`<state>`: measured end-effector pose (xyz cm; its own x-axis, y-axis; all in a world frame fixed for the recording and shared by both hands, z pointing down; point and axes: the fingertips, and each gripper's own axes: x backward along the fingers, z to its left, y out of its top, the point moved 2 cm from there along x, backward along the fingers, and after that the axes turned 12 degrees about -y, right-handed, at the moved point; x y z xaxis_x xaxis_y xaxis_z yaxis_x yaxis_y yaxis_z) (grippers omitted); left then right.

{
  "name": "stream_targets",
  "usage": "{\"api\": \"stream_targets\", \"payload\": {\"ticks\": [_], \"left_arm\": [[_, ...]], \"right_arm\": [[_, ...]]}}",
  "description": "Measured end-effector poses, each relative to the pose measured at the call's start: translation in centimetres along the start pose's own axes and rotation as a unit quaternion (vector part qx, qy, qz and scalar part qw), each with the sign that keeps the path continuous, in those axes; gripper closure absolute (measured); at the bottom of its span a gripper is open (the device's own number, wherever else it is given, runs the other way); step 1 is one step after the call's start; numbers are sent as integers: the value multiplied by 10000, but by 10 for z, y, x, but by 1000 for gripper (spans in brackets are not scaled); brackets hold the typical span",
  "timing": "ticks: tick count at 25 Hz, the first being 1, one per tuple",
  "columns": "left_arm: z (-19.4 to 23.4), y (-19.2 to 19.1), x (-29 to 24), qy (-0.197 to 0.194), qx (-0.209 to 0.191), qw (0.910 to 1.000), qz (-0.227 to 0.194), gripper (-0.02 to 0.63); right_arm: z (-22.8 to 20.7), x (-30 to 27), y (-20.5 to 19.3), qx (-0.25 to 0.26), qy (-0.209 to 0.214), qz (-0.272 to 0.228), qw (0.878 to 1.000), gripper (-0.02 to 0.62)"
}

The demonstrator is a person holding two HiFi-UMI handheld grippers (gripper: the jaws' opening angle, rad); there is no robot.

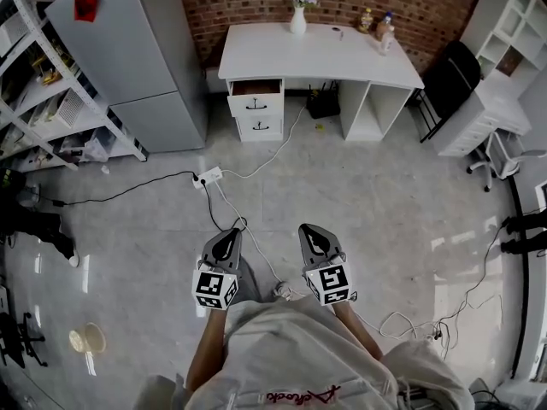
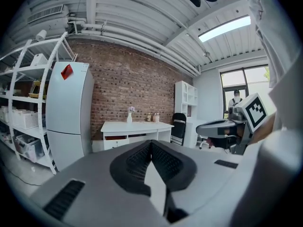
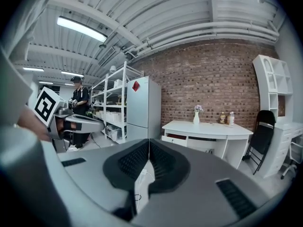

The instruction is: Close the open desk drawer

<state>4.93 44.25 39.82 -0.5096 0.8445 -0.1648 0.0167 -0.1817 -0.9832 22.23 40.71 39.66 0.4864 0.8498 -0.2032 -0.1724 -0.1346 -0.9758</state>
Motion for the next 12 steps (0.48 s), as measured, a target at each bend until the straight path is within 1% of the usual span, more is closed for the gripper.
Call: {"api": "stream_targets", "payload": {"ticks": [6, 12], "left_arm": [[12, 1, -15, 18, 61, 10000, -23, 594], [36, 6, -42, 32, 321, 9994, -148, 594]], "right_arm": [[-10, -12, -4, -75, -85, 34, 9999, 577], [-20, -37, 0, -38, -122, 65, 9999, 577]]}}
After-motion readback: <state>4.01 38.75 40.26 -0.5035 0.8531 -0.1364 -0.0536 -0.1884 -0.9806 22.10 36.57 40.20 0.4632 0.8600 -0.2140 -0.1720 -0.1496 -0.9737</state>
